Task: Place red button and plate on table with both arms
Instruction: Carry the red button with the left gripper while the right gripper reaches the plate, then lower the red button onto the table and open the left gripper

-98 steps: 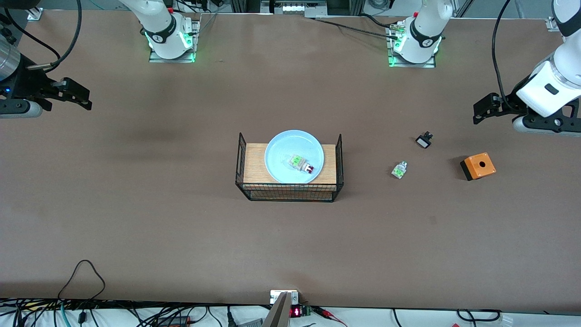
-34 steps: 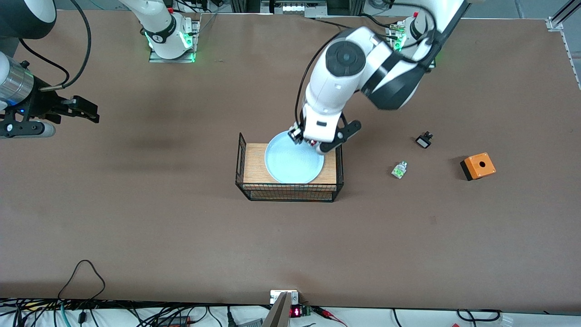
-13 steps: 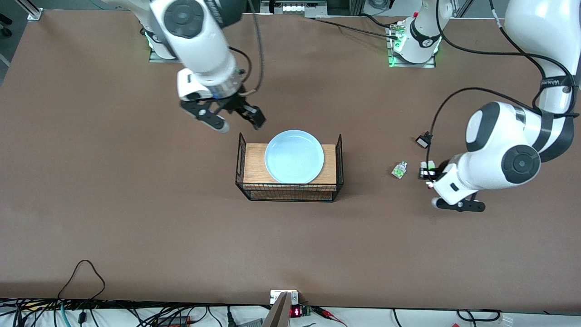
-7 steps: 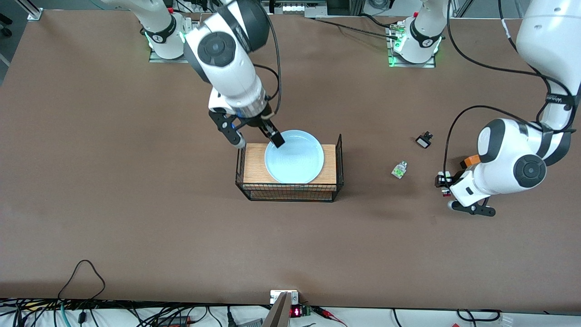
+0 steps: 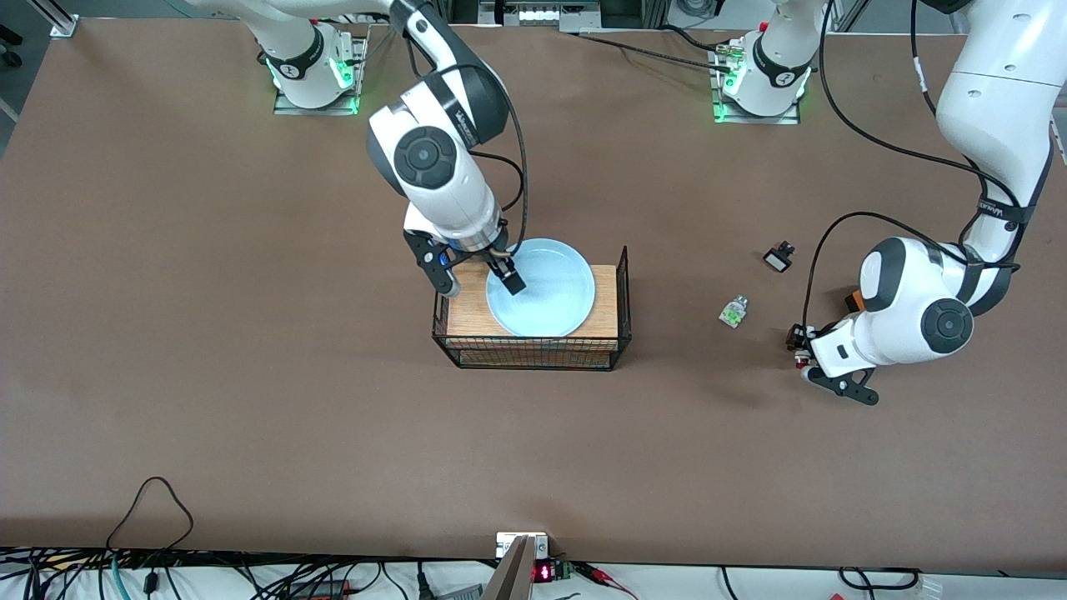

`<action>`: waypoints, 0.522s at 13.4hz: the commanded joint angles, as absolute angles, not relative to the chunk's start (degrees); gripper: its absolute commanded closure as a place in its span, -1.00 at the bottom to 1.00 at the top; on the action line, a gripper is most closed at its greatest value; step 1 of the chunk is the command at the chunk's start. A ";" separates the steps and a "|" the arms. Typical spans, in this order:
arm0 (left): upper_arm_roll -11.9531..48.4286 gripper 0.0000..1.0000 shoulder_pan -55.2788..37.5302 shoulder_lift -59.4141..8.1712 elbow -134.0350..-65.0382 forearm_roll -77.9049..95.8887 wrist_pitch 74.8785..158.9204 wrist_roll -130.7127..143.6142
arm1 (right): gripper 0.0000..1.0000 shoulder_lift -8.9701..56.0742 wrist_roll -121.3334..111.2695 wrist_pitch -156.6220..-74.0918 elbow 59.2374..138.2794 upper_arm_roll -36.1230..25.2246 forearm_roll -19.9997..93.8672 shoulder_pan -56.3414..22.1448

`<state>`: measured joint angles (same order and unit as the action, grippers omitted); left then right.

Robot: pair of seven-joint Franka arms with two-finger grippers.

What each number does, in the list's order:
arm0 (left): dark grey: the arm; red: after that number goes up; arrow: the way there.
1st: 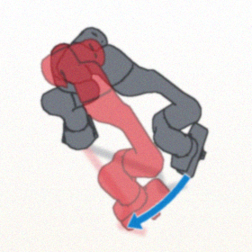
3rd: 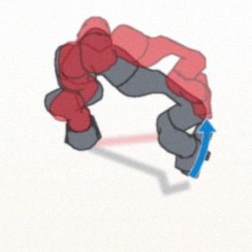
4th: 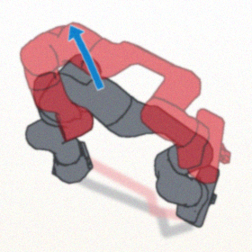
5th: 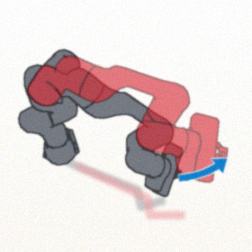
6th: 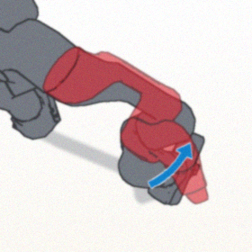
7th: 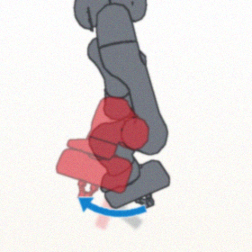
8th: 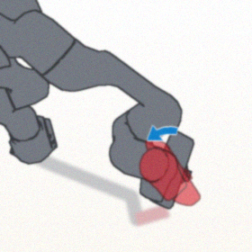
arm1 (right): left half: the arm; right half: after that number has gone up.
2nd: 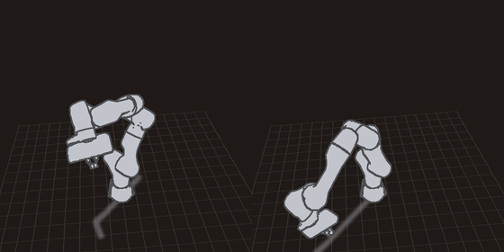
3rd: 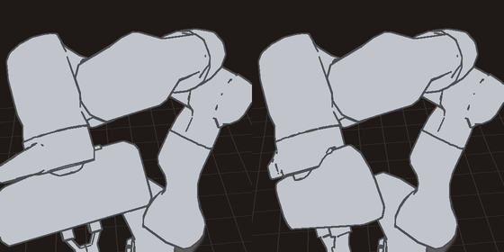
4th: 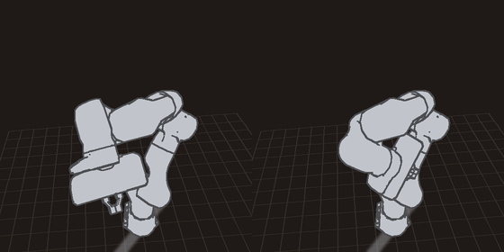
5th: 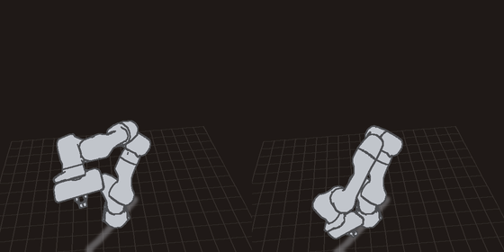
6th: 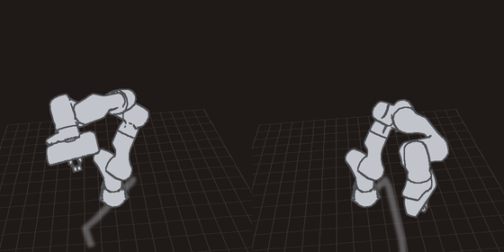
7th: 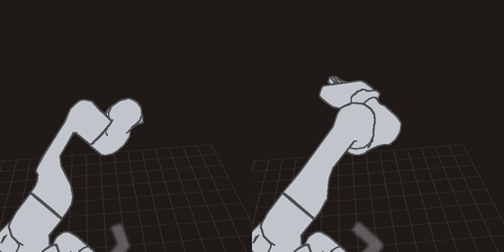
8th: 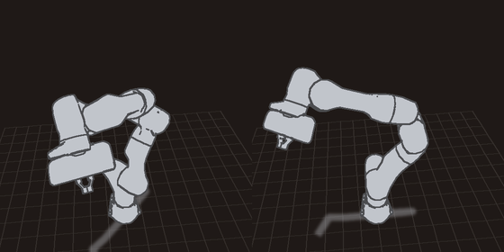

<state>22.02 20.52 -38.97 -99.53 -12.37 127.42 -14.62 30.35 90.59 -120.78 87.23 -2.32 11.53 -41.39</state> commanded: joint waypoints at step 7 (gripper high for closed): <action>23.20 -0.43 21.27 -39.81 -100.63 -13.54 127.53 -18.19 | -1.00 30.06 91.84 -118.39 87.01 -2.72 13.01 -42.80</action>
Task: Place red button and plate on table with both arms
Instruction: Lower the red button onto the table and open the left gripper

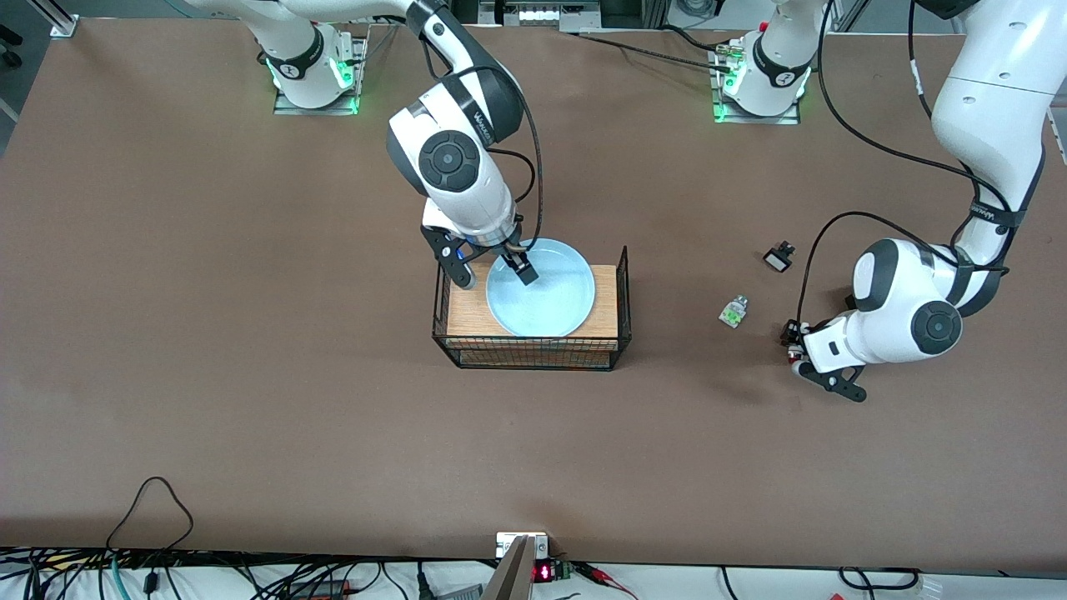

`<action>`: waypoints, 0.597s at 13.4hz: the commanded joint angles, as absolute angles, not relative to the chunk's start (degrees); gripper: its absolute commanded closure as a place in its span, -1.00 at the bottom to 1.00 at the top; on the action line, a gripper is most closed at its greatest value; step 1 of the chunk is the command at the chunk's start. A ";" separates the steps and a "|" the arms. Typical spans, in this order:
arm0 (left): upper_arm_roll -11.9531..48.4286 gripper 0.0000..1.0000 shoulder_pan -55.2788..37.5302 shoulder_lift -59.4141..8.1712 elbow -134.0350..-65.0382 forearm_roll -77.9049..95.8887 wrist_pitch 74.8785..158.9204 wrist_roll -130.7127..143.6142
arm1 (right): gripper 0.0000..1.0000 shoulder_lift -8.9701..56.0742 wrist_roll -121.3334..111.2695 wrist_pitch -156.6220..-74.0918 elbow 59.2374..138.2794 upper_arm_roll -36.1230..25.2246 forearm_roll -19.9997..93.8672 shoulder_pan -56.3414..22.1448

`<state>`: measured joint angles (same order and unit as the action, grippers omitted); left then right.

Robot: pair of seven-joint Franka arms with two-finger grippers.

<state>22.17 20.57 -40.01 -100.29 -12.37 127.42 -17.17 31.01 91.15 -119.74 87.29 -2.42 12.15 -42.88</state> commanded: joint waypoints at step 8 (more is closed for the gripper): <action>24.87 -1.00 20.48 -37.18 -99.15 -13.62 123.31 -17.40 | -1.00 29.79 91.58 -118.48 87.71 -3.25 12.92 -42.89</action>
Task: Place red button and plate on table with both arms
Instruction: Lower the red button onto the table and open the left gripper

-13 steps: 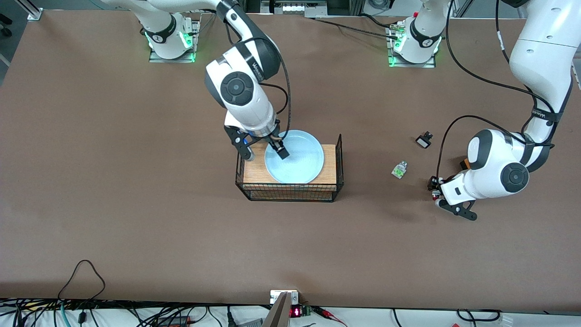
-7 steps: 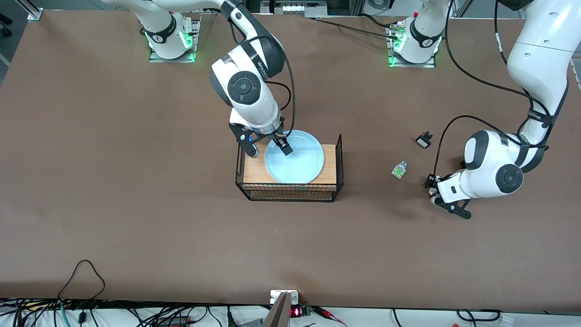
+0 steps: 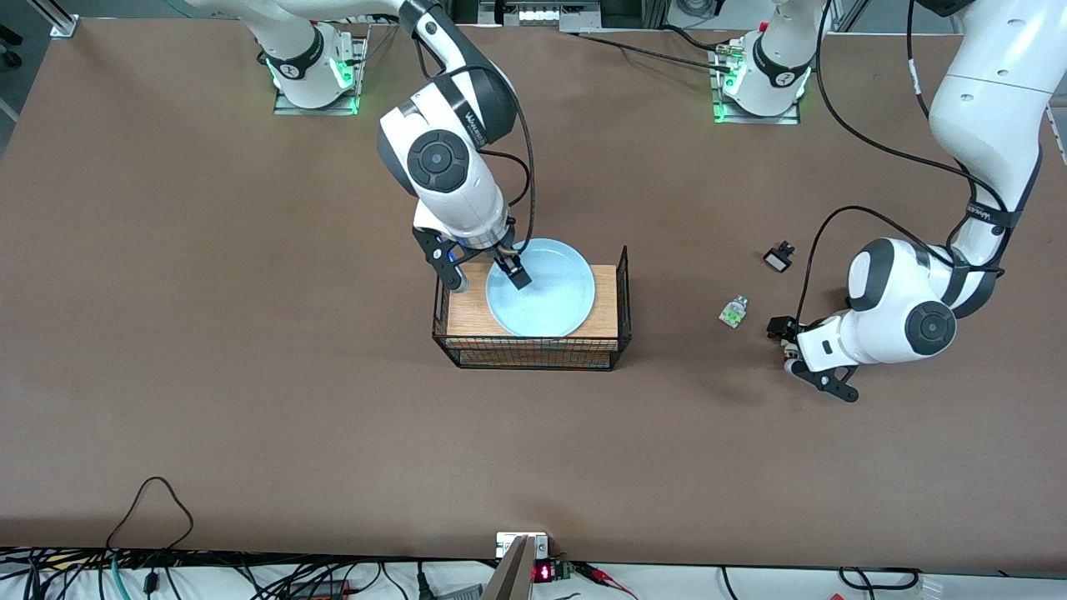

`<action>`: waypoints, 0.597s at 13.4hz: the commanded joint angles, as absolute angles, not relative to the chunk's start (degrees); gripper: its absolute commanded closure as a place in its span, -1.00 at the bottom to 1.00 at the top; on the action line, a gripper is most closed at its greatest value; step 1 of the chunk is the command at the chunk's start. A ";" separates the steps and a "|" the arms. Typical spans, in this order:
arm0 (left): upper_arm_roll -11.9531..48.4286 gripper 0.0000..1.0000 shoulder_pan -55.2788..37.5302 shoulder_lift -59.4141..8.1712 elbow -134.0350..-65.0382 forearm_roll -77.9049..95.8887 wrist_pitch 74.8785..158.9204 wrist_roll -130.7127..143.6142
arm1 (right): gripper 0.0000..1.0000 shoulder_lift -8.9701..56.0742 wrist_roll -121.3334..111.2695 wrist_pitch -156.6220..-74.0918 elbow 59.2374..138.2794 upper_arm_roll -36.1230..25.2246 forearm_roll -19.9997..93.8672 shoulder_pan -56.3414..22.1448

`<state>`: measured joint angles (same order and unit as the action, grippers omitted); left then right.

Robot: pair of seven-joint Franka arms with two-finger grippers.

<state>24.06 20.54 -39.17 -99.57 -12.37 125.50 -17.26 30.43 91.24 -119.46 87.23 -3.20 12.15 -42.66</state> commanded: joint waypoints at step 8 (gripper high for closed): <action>24.96 -1.00 18.02 -32.88 -96.25 -13.62 115.86 -14.26 | -0.36 29.10 91.23 -118.39 89.03 -3.25 12.92 -43.07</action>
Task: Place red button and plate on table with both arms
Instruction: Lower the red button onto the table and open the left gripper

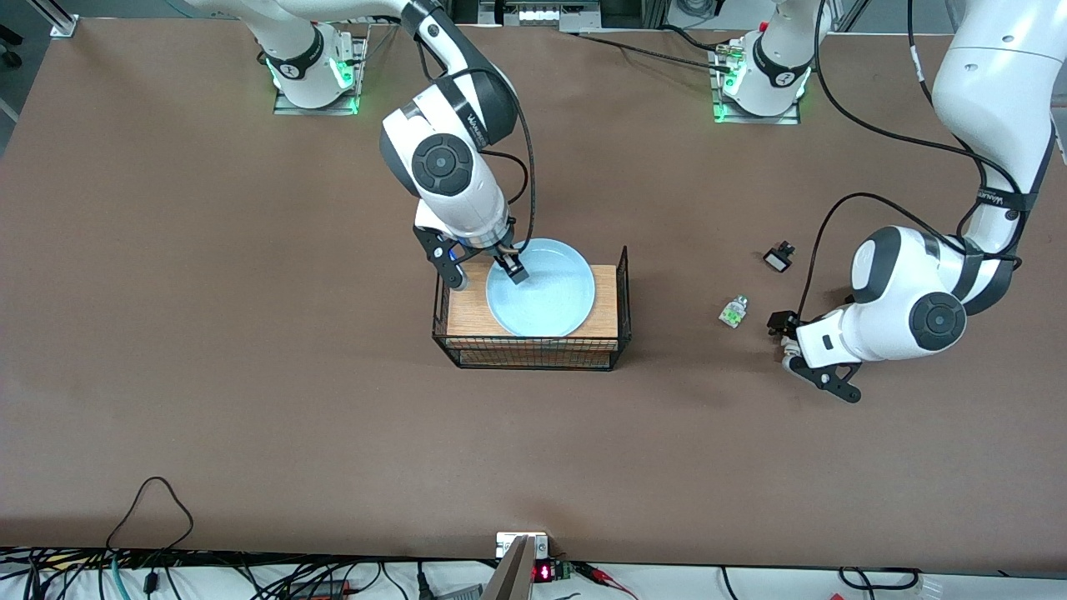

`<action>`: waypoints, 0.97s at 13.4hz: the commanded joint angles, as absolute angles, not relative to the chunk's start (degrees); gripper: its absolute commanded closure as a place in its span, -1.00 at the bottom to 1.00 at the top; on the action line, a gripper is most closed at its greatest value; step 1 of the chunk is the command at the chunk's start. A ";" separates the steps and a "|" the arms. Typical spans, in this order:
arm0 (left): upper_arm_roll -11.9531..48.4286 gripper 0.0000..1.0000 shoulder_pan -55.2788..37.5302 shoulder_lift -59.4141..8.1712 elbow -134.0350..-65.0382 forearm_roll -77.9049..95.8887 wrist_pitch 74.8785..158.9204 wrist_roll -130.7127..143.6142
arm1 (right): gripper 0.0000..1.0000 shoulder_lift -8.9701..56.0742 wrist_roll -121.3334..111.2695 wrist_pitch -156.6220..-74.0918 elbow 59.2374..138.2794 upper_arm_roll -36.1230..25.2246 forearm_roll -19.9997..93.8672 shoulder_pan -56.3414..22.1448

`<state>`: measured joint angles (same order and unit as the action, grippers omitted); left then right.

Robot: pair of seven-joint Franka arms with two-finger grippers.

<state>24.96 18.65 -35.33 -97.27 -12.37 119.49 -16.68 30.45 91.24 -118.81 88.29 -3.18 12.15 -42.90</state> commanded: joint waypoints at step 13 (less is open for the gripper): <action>27.60 -1.00 13.10 -23.84 -75.58 -13.27 81.39 -3.08 | 0.26 28.65 87.89 -118.30 90.17 -3.25 12.92 -43.42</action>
<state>27.43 13.43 -26.66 -75.50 -12.37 83.88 -4.66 29.55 88.86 -118.53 89.09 -3.13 12.15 -43.02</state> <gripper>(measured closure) 0.000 0.608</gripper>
